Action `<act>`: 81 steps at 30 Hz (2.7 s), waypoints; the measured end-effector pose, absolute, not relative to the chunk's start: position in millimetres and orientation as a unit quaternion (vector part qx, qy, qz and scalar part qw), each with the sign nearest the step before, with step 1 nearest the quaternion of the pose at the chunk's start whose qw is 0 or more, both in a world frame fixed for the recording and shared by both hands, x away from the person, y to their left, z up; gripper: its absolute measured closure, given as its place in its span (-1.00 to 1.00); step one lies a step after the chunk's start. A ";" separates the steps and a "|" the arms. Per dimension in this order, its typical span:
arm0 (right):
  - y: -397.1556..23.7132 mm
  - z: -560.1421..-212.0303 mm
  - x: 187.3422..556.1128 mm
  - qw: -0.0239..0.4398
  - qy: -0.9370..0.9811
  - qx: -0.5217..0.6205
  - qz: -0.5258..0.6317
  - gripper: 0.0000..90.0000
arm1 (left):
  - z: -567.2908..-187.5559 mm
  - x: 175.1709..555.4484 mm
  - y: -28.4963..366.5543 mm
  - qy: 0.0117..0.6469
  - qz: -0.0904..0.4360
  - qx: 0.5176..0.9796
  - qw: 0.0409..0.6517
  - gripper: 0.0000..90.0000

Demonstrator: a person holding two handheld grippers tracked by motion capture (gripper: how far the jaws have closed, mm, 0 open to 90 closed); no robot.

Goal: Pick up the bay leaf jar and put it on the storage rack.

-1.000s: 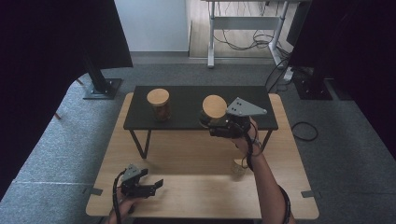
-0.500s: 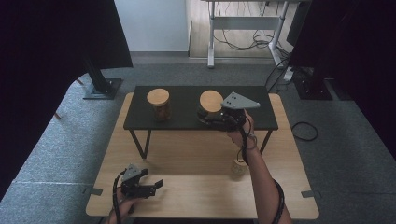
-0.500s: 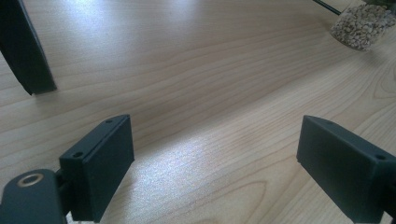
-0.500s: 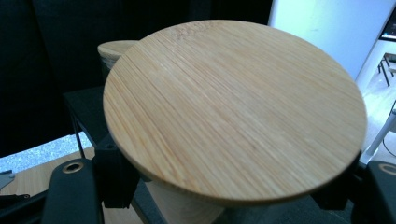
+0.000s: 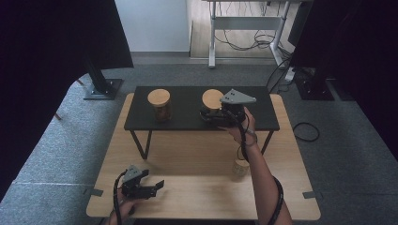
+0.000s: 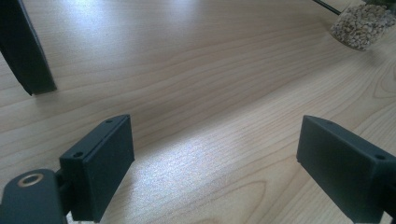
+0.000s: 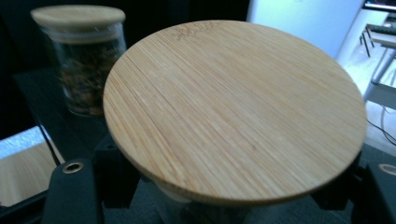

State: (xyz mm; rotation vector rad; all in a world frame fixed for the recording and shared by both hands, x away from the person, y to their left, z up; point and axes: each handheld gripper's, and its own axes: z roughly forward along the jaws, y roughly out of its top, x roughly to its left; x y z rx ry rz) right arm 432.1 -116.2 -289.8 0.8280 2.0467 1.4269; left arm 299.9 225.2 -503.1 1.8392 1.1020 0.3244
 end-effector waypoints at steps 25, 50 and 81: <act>-110.7 -291.2 436.6 0.269 0.760 0.340 0.485 -0.50 | -503.1 299.1 224.8 0.449 0.132 0.751 0.466 -0.77; -122.1 -296.2 425.1 0.274 0.740 0.359 0.499 -0.72 | -503.1 299.2 224.2 0.449 0.133 0.752 0.464 -0.77; -140.9 -319.9 368.8 0.268 0.735 0.328 0.530 -0.74 | -503.2 299.1 225.0 0.454 0.137 0.750 0.462 -0.78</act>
